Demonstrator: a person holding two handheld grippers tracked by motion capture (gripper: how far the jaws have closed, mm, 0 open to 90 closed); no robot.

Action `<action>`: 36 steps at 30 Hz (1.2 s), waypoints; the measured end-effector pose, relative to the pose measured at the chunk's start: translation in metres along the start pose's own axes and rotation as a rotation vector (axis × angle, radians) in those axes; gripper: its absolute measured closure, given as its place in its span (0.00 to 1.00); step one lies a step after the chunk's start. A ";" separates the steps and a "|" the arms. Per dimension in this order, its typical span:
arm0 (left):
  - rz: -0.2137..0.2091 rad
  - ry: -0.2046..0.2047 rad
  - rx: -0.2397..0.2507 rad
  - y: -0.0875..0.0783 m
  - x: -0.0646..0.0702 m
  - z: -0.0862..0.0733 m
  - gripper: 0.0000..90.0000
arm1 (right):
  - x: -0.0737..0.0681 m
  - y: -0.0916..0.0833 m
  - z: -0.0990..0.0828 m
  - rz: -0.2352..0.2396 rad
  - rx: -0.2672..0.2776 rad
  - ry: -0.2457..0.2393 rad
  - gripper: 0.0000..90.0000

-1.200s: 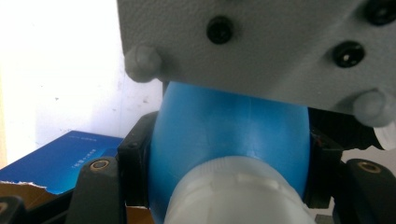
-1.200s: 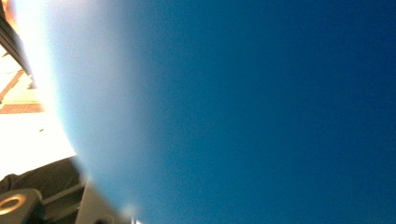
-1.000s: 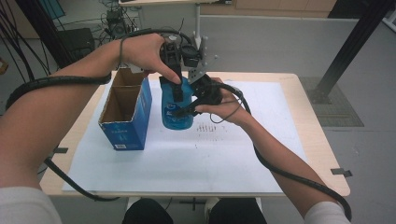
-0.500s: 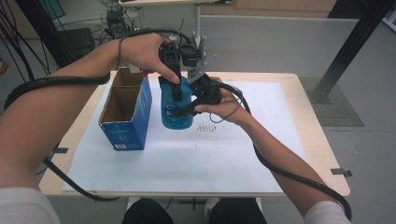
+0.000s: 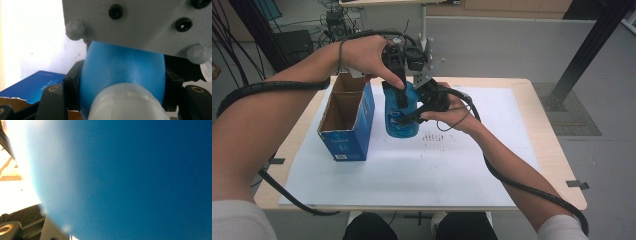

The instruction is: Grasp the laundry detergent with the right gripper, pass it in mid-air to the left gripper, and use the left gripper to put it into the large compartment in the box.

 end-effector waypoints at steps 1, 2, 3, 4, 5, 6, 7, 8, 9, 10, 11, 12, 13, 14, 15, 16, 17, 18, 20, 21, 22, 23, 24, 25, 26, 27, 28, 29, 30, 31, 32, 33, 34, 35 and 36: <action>0.000 0.000 -0.001 0.000 0.000 0.000 0.40 | -0.001 -0.001 -0.001 0.003 -0.012 0.013 0.46; 0.000 0.000 -0.002 0.000 0.000 0.000 0.40 | -0.001 -0.001 -0.001 0.002 -0.012 0.012 0.46; -0.001 0.000 -0.004 0.000 0.000 0.000 0.40 | -0.001 -0.001 -0.001 0.002 -0.012 0.012 0.46; -0.001 0.000 -0.004 0.000 0.000 0.000 0.40 | 0.001 0.000 0.000 0.000 0.003 -0.004 0.46; 0.000 0.000 -0.001 0.000 0.000 0.000 0.40 | 0.000 0.000 0.000 0.000 -0.001 -0.001 0.46; -0.001 -0.001 -0.002 0.000 0.000 0.000 0.40 | 0.000 0.000 0.000 0.000 -0.001 -0.001 0.46; -0.001 -0.001 -0.002 0.000 0.000 0.000 0.40 | 0.000 0.000 0.000 0.001 0.000 -0.001 0.46; -0.001 -0.001 -0.002 0.000 0.000 0.001 0.40 | 0.000 0.000 -0.001 0.001 0.000 -0.001 0.46; -0.001 -0.001 -0.002 0.000 0.000 0.001 0.40 | 0.000 0.000 -0.001 0.000 0.001 -0.002 0.46; -0.001 -0.001 -0.002 0.000 0.000 0.001 0.40 | 0.000 0.000 -0.001 0.001 0.001 -0.001 0.46; -0.001 -0.001 -0.003 0.000 0.000 0.001 0.40 | 0.000 0.000 -0.001 0.002 0.001 -0.001 0.46; -0.001 0.000 -0.005 0.000 0.000 0.001 0.40 | 0.000 0.000 -0.001 0.001 0.001 -0.002 0.46; -0.001 0.000 -0.004 0.000 0.001 0.001 0.40 | 0.000 0.000 -0.001 0.001 0.001 -0.005 0.46; -0.001 0.000 -0.004 0.000 0.000 0.001 0.40 | 0.000 0.000 -0.001 0.001 0.002 -0.002 0.46; -0.001 0.000 -0.004 0.000 0.001 0.001 0.40 | 0.000 -0.001 -0.001 0.003 0.003 -0.003 0.46; -0.001 -0.001 -0.003 0.000 0.001 0.001 0.40 | 0.000 0.000 -0.001 0.003 0.005 -0.002 0.46; -0.001 0.000 -0.004 0.000 0.001 0.001 0.40 | 0.000 0.000 -0.001 0.003 0.005 -0.001 0.46; -0.001 -0.001 -0.004 0.000 0.001 0.001 0.40 | -0.001 -0.001 -0.002 0.005 -0.007 0.014 0.45; -0.001 -0.001 -0.007 0.001 0.001 0.001 0.40 | -0.001 -0.001 -0.002 0.008 -0.007 0.018 0.45; -0.002 -0.002 -0.006 0.001 0.001 0.001 0.40 | -0.001 -0.001 -0.002 0.007 -0.004 0.020 0.45; -0.004 -0.004 -0.006 0.002 0.001 0.000 0.40 | -0.001 -0.002 -0.002 0.009 -0.002 0.024 0.44; -0.002 -0.001 -0.007 0.003 0.001 0.000 0.40 | 0.001 -0.001 -0.001 0.006 0.019 0.016 0.44; -0.002 0.000 -0.006 0.003 0.000 0.000 0.40 | 0.002 0.000 0.000 0.004 0.030 0.005 0.44; -0.004 -0.002 -0.009 0.003 0.001 0.000 0.41 | 0.002 0.000 0.000 0.002 0.028 0.002 0.44; -0.007 -0.005 -0.009 0.004 0.001 0.000 0.41 | 0.002 0.000 0.000 0.002 0.026 -0.002 0.44; -0.006 -0.005 -0.008 0.004 0.001 0.000 0.40 | 0.001 0.000 0.000 0.003 0.024 -0.001 0.44; -0.004 -0.001 -0.005 0.003 0.001 0.001 0.40 | 0.002 0.000 -0.001 0.003 0.026 -0.002 0.44; -0.005 -0.005 -0.006 0.003 0.001 0.001 0.40 | 0.001 0.000 -0.001 0.003 0.030 0.004 0.44; -0.004 0.000 -0.006 0.003 0.001 0.001 0.41 | 0.002 0.000 -0.001 0.006 0.030 0.004 0.43; -0.004 0.000 -0.007 0.003 0.001 0.002 0.41 | 0.002 0.000 -0.001 0.005 0.030 0.006 0.43; -0.005 -0.002 -0.008 0.002 0.001 0.002 0.41 | 0.002 0.000 -0.001 0.004 0.034 0.000 0.43; -0.006 -0.001 -0.009 0.002 0.001 0.002 0.41 | 0.002 0.000 -0.002 0.005 0.034 0.005 0.42; -0.006 0.000 -0.009 0.003 0.001 0.002 0.41 | -0.002 -0.003 -0.003 0.016 0.002 0.040 0.41; -0.006 0.000 -0.009 0.003 0.002 0.002 0.41 | 0.000 -0.002 -0.003 0.005 0.020 0.024 0.41; -0.007 -0.001 -0.010 0.003 0.002 0.002 0.41 | 0.001 -0.002 -0.002 0.005 0.024 0.022 0.40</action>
Point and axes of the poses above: each handheld gripper's, and its own axes: y roughly forward along the jaws, z roughly out of its top, x roughly to its right, the point moved 6 cm from there along y, roughly forward along the jaws, and after that the axes turned 13 degrees about -z, right-handed, at the moved point
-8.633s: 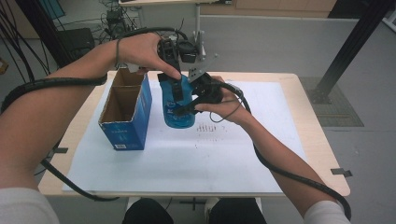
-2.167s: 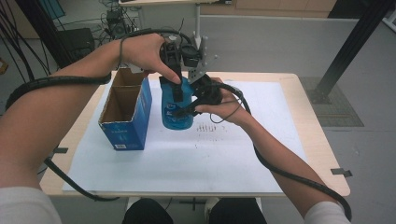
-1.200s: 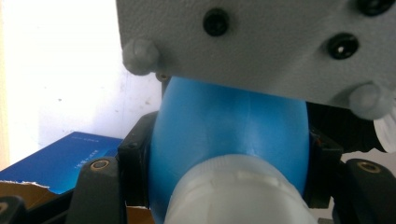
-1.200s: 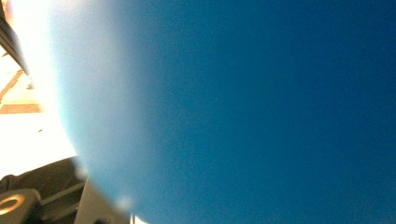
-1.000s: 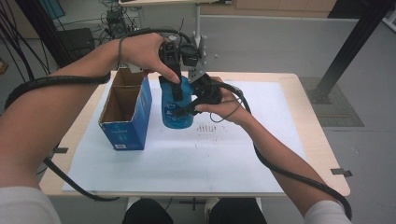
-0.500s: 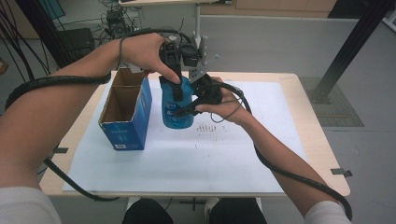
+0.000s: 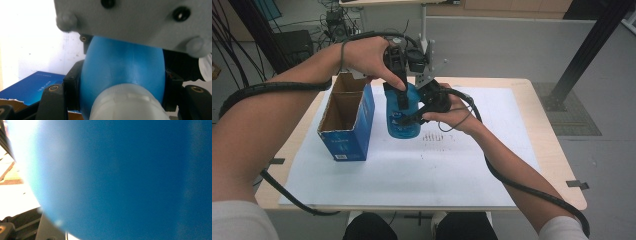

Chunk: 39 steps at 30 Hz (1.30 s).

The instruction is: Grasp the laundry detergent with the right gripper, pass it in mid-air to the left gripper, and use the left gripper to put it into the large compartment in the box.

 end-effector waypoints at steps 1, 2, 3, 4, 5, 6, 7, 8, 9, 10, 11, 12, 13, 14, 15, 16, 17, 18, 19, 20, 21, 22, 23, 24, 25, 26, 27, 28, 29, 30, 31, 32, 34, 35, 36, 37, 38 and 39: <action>0.000 0.000 0.002 0.000 0.000 0.000 0.41 | 0.000 -0.001 0.000 0.001 0.002 0.006 0.39; 0.003 0.004 -0.001 0.000 -0.001 0.000 0.41 | 0.000 -0.002 0.000 0.001 0.003 0.008 0.39; 0.002 0.002 -0.001 0.000 -0.001 0.000 0.41 | 0.000 -0.002 0.000 -0.001 0.002 0.009 0.38; 0.003 0.003 0.000 -0.001 -0.001 0.000 0.41 | 0.001 -0.003 0.001 -0.010 0.003 0.003 0.36; 0.001 -0.003 0.002 -0.001 0.000 0.000 0.41 | 0.000 -0.004 0.001 -0.001 0.005 0.011 0.35; 0.004 0.000 0.002 -0.002 -0.001 0.000 0.41 | 0.000 -0.004 0.001 -0.002 0.002 0.009 0.34; 0.002 -0.002 0.004 -0.002 0.000 -0.001 0.41 | 0.001 -0.005 0.001 -0.006 0.002 0.007 0.33; 0.003 -0.004 0.007 -0.002 0.000 -0.001 0.41 | 0.001 -0.005 0.000 -0.008 -0.001 0.008 0.32; 0.002 -0.006 0.008 -0.003 0.000 -0.001 0.41 | 0.001 -0.006 -0.001 -0.008 -0.007 0.010 0.30; 0.002 -0.006 0.007 -0.003 0.000 -0.001 0.41 | 0.001 -0.006 -0.001 -0.014 -0.009 0.008 0.30; 0.003 -0.006 0.005 -0.004 0.000 -0.002 0.41 | 0.001 -0.007 -0.002 -0.017 -0.011 0.010 0.31; 0.003 -0.009 0.005 -0.004 0.000 -0.002 0.41 | 0.001 -0.008 -0.003 -0.016 -0.014 0.008 0.31; 0.003 -0.010 0.003 -0.004 0.000 -0.002 0.41 | 0.001 -0.009 -0.003 -0.017 -0.017 0.002 0.31; 0.004 -0.015 0.007 -0.004 0.000 -0.003 0.41 | 0.001 -0.010 -0.004 -0.017 -0.020 0.003 0.31; 0.005 -0.013 0.007 -0.005 0.000 -0.003 0.41 | 0.002 -0.010 -0.005 -0.032 -0.025 -0.010 0.31; 0.005 -0.015 0.005 -0.005 0.000 -0.003 0.41 | 0.003 -0.010 -0.006 -0.042 -0.034 -0.016 0.30; 0.004 -0.019 0.007 -0.006 0.000 -0.003 0.41 | 0.003 -0.011 -0.007 -0.042 -0.039 -0.017 0.29; 0.004 -0.020 0.011 -0.006 0.000 -0.004 0.41 | 0.004 -0.012 -0.008 -0.041 -0.051 -0.014 0.28; 0.004 -0.020 0.010 -0.006 0.000 -0.004 0.41 | 0.005 -0.013 -0.010 -0.046 -0.062 -0.008 0.25; 0.004 -0.024 0.010 -0.006 0.000 -0.004 0.41 | 0.006 -0.014 -0.011 -0.056 -0.075 -0.003 0.24; 0.003 -0.027 0.010 -0.007 0.001 -0.004 0.41 | 0.007 -0.015 -0.013 -0.057 -0.087 0.008 0.21; 0.002 -0.031 0.011 -0.007 0.001 -0.005 0.41 | 0.008 -0.016 -0.015 -0.058 -0.094 0.025 0.18; -0.001 -0.038 0.010 -0.007 0.001 -0.005 0.41 | 0.009 -0.018 -0.017 -0.063 -0.102 0.040 0.17; -0.003 -0.045 0.011 -0.008 0.001 -0.005 0.41 | 0.010 -0.020 -0.019 -0.064 -0.112 0.049 0.16; -0.004 -0.047 0.011 -0.008 0.001 -0.006 0.41 | 0.011 -0.023 -0.021 -0.073 -0.125 0.066 0.12; -0.003 -0.054 0.014 -0.009 0.001 -0.006 0.41 | 0.012 -0.025 -0.023 -0.078 -0.135 0.087 0.10; -0.005 -0.065 0.012 -0.009 0.001 -0.006 0.41 | 0.014 -0.028 -0.025 -0.089 -0.144 0.102 0.09; -0.007 -0.073 0.009 -0.009 0.001 -0.006 0.41 | 0.015 -0.031 -0.028 -0.100 -0.163 0.116 0.07; -0.007 -0.078 0.010 -0.010 0.001 -0.007 0.41 | 0.016 -0.034 -0.030 -0.109 -0.180 0.139 0.07; -0.006 -0.086 0.011 -0.010 0.001 -0.007 0.41 | 0.017 -0.038 -0.033 -0.110 -0.193 0.155 0.06; -0.011 -0.101 0.013 -0.011 0.001 -0.007 0.41 | 0.017 -0.042 -0.034 -0.116 -0.206 0.166 0.06; -0.017 -0.115 0.015 -0.012 0.001 -0.007 0.41 | 0.018 -0.046 -0.036 -0.127 -0.220 0.173 0.06; -0.027 -0.142 0.018 -0.015 0.001 -0.008 0.41 | 0.019 -0.054 -0.040 -0.147 -0.249 0.189 0.06; -0.027 -0.152 0.022 -0.016 0.001 -0.008 0.41 | 0.019 -0.058 -0.042 -0.160 -0.262 0.192 0.05; -0.025 -0.163 0.027 -0.018 0.001 -0.008 0.41 | 0.019 -0.062 -0.044 -0.169 -0.276 0.192 0.05; -0.022 -0.172 0.025 -0.020 0.001 -0.009 0.41 | 0.019 -0.066 -0.046 -0.178 -0.292 0.201 0.04; -0.021 -0.189 0.028 -0.022 0.001 -0.009 0.41 | 0.019 -0.069 -0.048 -0.186 -0.305 0.205 0.04; -0.021 -0.207 0.027 -0.023 0.001 -0.010 0.41 | 0.019 -0.073 -0.050 -0.194 -0.319 0.208 0.04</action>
Point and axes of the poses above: each handheld gripper's, and its own axes: y roughly forward along the jaws, z roughly out of its top, x roughly to its right, the point moved 6 cm from there along y, roughly forward along the jaws, and after that the axes turned 13 degrees about -z, right-handed, at the moved point
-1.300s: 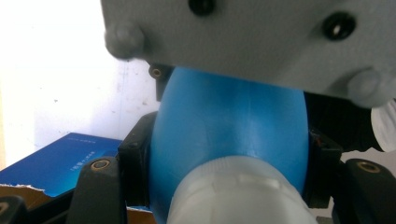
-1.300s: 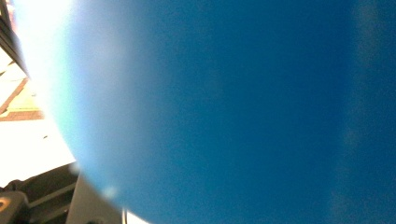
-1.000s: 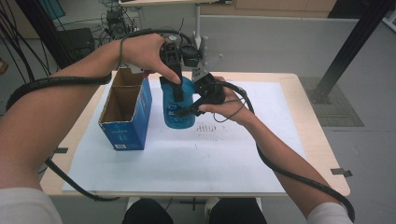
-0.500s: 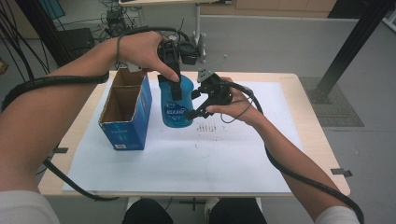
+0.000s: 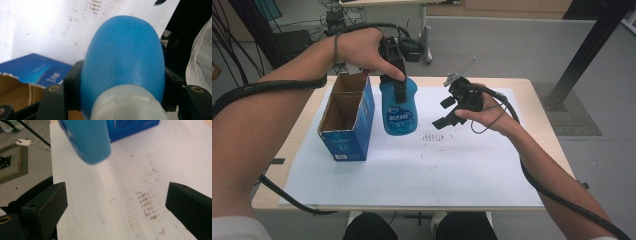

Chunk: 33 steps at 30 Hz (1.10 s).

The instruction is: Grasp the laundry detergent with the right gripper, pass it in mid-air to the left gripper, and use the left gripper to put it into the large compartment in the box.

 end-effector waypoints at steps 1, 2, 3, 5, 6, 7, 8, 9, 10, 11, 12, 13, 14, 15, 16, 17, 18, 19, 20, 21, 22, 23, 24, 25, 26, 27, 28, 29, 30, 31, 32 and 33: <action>0.000 -0.019 0.002 -0.002 0.000 -0.001 0.41 | 0.001 -0.003 -0.003 -0.010 -0.013 -0.001 0.04; 0.003 -0.031 0.006 -0.004 0.000 -0.002 0.41 | 0.002 -0.005 -0.006 -0.022 -0.029 0.005 0.04; 0.005 -0.051 0.014 -0.006 0.000 -0.003 0.41 | 0.004 -0.008 -0.008 -0.030 -0.042 0.011 0.04; 0.005 -0.097 0.030 -0.011 -0.001 -0.005 0.41 | 0.005 -0.014 -0.014 -0.040 -0.061 0.023 0.04; 0.006 -0.114 0.037 -0.014 -0.001 -0.006 0.41 | 0.005 -0.016 -0.017 -0.039 -0.073 0.029 0.04; 0.008 -0.133 0.043 -0.016 -0.001 -0.007 0.41 | 0.006 -0.019 -0.020 -0.047 -0.087 0.031 0.04; 0.012 -0.151 0.047 -0.019 -0.001 -0.008 0.41 | 0.007 -0.022 -0.023 -0.059 -0.104 0.032 0.04; 0.020 -0.170 0.053 -0.024 -0.002 -0.010 0.41 | 0.008 -0.024 -0.026 -0.070 -0.115 0.036 0.04; 0.025 -0.191 0.061 -0.027 -0.002 -0.012 0.41 | 0.009 -0.028 -0.029 -0.076 -0.128 0.038 0.04; 0.030 -0.206 0.064 -0.030 -0.003 -0.013 0.41 | 0.010 -0.031 -0.032 -0.085 -0.142 0.041 0.04; 0.035 -0.225 0.067 -0.033 -0.003 -0.015 0.40 | 0.010 -0.033 -0.035 -0.089 -0.149 0.043 0.04; 0.039 -0.249 0.074 -0.037 -0.004 -0.017 0.40 | 0.011 -0.037 -0.037 -0.093 -0.157 0.044 0.04; 0.044 -0.273 0.086 -0.041 -0.005 -0.019 0.40 | 0.012 -0.040 -0.040 -0.100 -0.163 0.048 0.04; 0.049 -0.295 0.094 -0.045 -0.006 -0.021 0.40 | 0.013 -0.042 -0.042 -0.109 -0.167 0.048 0.04; 0.047 -0.318 0.101 -0.049 -0.007 -0.024 0.41 | 0.014 -0.045 -0.045 -0.118 -0.178 0.048 0.04; 0.044 -0.343 0.113 -0.052 -0.008 -0.026 0.41 | 0.014 -0.048 -0.047 -0.128 -0.185 0.052 0.04; 0.044 -0.366 0.125 -0.055 -0.009 -0.029 0.41 | 0.015 -0.051 -0.050 -0.136 -0.194 0.051 0.04; 0.044 -0.390 0.141 -0.058 -0.011 -0.031 0.41 | 0.016 -0.053 -0.052 -0.144 -0.201 0.049 0.04; 0.042 -0.420 0.153 -0.061 -0.012 -0.033 0.41 | 0.017 -0.056 -0.054 -0.154 -0.204 0.053 0.04; 0.043 -0.453 0.170 -0.064 -0.014 -0.036 0.41 | 0.018 -0.058 -0.056 -0.161 -0.206 0.061 0.04; 0.039 -0.490 0.184 -0.067 -0.016 -0.038 0.41 | 0.018 -0.060 -0.058 -0.163 -0.210 0.068 0.04; 0.041 -0.531 0.205 -0.070 -0.018 -0.040 0.41 | 0.019 -0.063 -0.059 -0.167 -0.216 0.073 0.04; 0.046 -0.547 0.212 -0.072 -0.020 -0.042 0.41 | 0.020 -0.065 -0.061 -0.173 -0.226 0.077 0.04; 0.049 -0.576 0.217 -0.075 -0.022 -0.045 0.41 | 0.020 -0.067 -0.062 -0.177 -0.228 0.078 0.04; 0.054 -0.599 0.222 -0.078 -0.025 -0.048 0.41 | 0.021 -0.069 -0.063 -0.181 -0.228 0.078 0.04; 0.055 -0.619 0.228 -0.080 -0.026 -0.050 0.41 | 0.022 -0.071 -0.064 -0.184 -0.230 0.079 0.04; 0.057 -0.658 0.239 -0.084 -0.030 -0.054 0.41 | 0.022 -0.072 -0.065 -0.188 -0.231 0.080 0.04; 0.063 -0.688 0.253 -0.087 -0.032 -0.057 0.41 | 0.023 -0.074 -0.065 -0.195 -0.233 0.084 0.04; 0.070 -0.717 0.269 -0.091 -0.035 -0.060 0.41 | 0.023 -0.076 -0.066 -0.201 -0.239 0.092 0.04; 0.073 -0.750 0.280 -0.093 -0.037 -0.063 0.41 | 0.024 -0.077 -0.067 -0.202 -0.239 0.093 0.04; 0.076 -0.784 0.290 -0.096 -0.039 -0.067 0.41 | 0.024 -0.078 -0.067 -0.201 -0.238 0.093 0.05; 0.081 -0.817 0.305 -0.099 -0.042 -0.071 0.41 | 0.025 -0.079 -0.068 -0.202 -0.242 0.096 0.05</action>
Point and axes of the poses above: each handheld gripper's, and its own axes: y roughly forward along the jaws, z roughly out of its top, x roughly to its right, the point moved 6 cm from there along y, roughly forward along the jaws, and after that the axes turned 13 degrees about -z, right-handed, at the moved point
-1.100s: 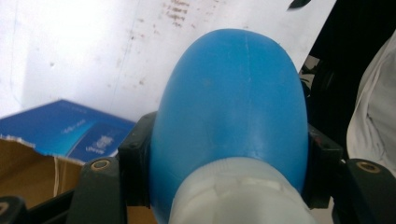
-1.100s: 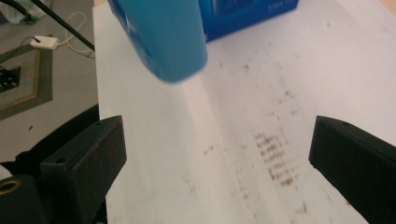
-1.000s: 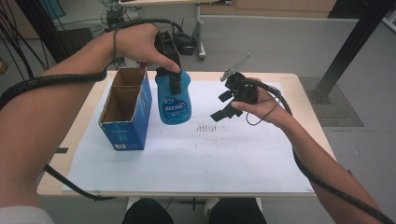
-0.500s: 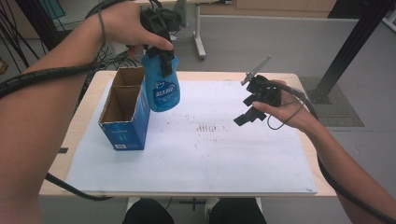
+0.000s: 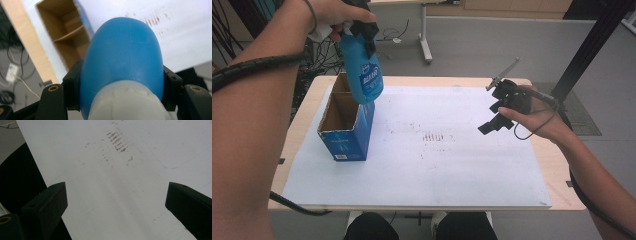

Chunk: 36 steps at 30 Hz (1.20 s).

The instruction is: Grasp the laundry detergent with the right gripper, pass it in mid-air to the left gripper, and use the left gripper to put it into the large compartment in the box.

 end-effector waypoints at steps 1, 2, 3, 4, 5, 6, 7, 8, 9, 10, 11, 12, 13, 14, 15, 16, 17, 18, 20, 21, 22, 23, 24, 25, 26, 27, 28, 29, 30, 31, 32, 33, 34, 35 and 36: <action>0.001 -0.036 0.014 -0.003 -0.004 0.000 0.41 | 0.001 0.000 -0.001 -0.004 -0.004 0.001 0.04; 0.002 -0.076 0.036 -0.005 -0.008 0.000 0.41 | 0.001 -0.001 -0.002 -0.009 -0.012 0.000 0.04; 0.011 -0.111 0.052 -0.008 -0.013 0.000 0.41 | 0.001 -0.001 -0.002 -0.011 -0.016 0.005 0.04; 0.014 -0.134 0.056 -0.010 -0.017 -0.001 0.41 | 0.002 -0.001 -0.003 -0.014 -0.020 0.006 0.04; 0.019 -0.164 0.061 -0.011 -0.021 -0.002 0.41 | 0.002 -0.002 -0.003 -0.015 -0.021 0.008 0.04; 0.029 -0.188 0.072 -0.012 -0.025 -0.002 0.41 | 0.003 -0.002 -0.004 -0.015 -0.025 0.008 0.05; 0.038 -0.217 0.080 -0.013 -0.030 -0.003 0.41 | 0.003 -0.002 -0.004 -0.017 -0.029 0.009 0.05; 0.038 -0.217 0.080 -0.013 -0.030 -0.003 0.41 | 0.003 -0.002 -0.004 -0.017 -0.029 0.009 0.05; 0.043 -0.257 0.087 -0.013 -0.036 -0.005 0.41 | 0.004 -0.002 -0.005 -0.024 -0.038 0.008 0.05; 0.047 -0.274 0.099 -0.014 -0.040 -0.006 0.41 | 0.004 -0.002 -0.006 -0.024 -0.039 0.009 0.05; 0.046 -0.292 0.106 -0.014 -0.043 -0.006 0.41 | 0.005 -0.002 -0.006 -0.025 -0.040 0.006 0.05; 0.044 -0.303 0.109 -0.014 -0.045 -0.007 0.41 | 0.005 -0.002 -0.007 -0.025 -0.043 0.007 0.05; 0.043 -0.317 0.119 -0.014 -0.048 -0.008 0.41 | 0.005 -0.002 -0.007 -0.025 -0.044 0.007 0.05; 0.040 -0.325 0.120 -0.013 -0.050 -0.009 0.41 | 0.006 -0.003 -0.008 -0.025 -0.044 0.009 0.05; 0.040 -0.333 0.122 -0.013 -0.051 -0.010 0.41 | 0.006 -0.003 -0.008 -0.025 -0.042 0.010 0.05; 0.041 -0.336 0.124 -0.012 -0.053 -0.010 0.41 | 0.006 -0.004 -0.008 -0.024 -0.041 0.011 0.05; 0.042 -0.344 0.124 -0.011 -0.054 -0.011 0.41 | 0.007 -0.005 -0.009 -0.026 -0.041 0.012 0.05; 0.043 -0.345 0.124 -0.010 -0.054 -0.011 0.41 | 0.007 -0.005 -0.009 -0.025 -0.039 0.012 0.05; 0.042 -0.350 0.126 -0.007 -0.055 -0.012 0.41 | 0.007 -0.006 -0.009 -0.025 -0.036 0.012 0.05; 0.040 -0.350 0.128 -0.006 -0.056 -0.012 0.41 | 0.007 -0.006 -0.010 -0.023 -0.034 0.014 0.05; 0.037 -0.351 0.130 -0.004 -0.056 -0.012 0.41 | 0.006 -0.007 -0.010 -0.022 -0.034 0.013 0.05; 0.032 -0.353 0.132 -0.002 -0.057 -0.012 0.41 | 0.006 -0.007 -0.010 -0.023 -0.033 0.012 0.05; 0.028 -0.356 0.131 0.000 -0.057 -0.013 0.41 | 0.006 -0.007 -0.010 -0.023 -0.033 0.012 0.05; 0.025 -0.357 0.132 0.004 -0.058 -0.013 0.41 | 0.006 -0.008 -0.010 -0.023 -0.031 0.012 0.05; 0.024 -0.360 0.131 0.007 -0.059 -0.013 0.41 | 0.006 -0.008 -0.010 -0.023 -0.029 0.012 0.05; 0.023 -0.361 0.128 0.009 -0.059 -0.013 0.41 | 0.006 -0.008 -0.011 -0.022 -0.030 0.011 0.05; 0.022 -0.363 0.123 0.013 -0.061 -0.014 0.41 | 0.006 -0.008 -0.011 -0.023 -0.030 0.012 0.05; 0.022 -0.366 0.121 0.016 -0.062 -0.014 0.41 | 0.005 -0.008 -0.011 -0.025 -0.031 0.011 0.05; 0.023 -0.369 0.119 0.019 -0.063 -0.015 0.41 | 0.005 -0.009 -0.011 -0.024 -0.029 0.008 0.05; 0.023 -0.370 0.117 0.021 -0.065 -0.015 0.41 | 0.005 -0.009 -0.011 -0.021 -0.027 0.009 0.05; 0.022 -0.373 0.114 0.025 -0.066 -0.016 0.41 | 0.005 -0.009 -0.011 -0.021 -0.026 0.007 0.05; 0.022 -0.376 0.114 0.028 -0.068 -0.016 0.41 | 0.005 -0.009 -0.011 -0.020 -0.027 0.006 0.05; 0.020 -0.378 0.113 0.031 -0.070 -0.017 0.41 | 0.005 -0.010 -0.011 -0.020 -0.029 0.007 0.05; 0.020 -0.381 0.113 0.034 -0.071 -0.017 0.41 | 0.005 -0.010 -0.011 -0.021 -0.028 0.006 0.05; 0.020 -0.383 0.112 0.036 -0.073 -0.018 0.41 | 0.005 -0.010 -0.011 -0.021 -0.027 0.006 0.05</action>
Point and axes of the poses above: each handheld gripper's, and its own axes: y roughly forward along the jaws, z roughly out of its top, x roughly to its right, the point moved 6 cm from there along y, roughly forward along the jaws, and after that the axes turned 13 degrees about -z, right-handed, at the moved point
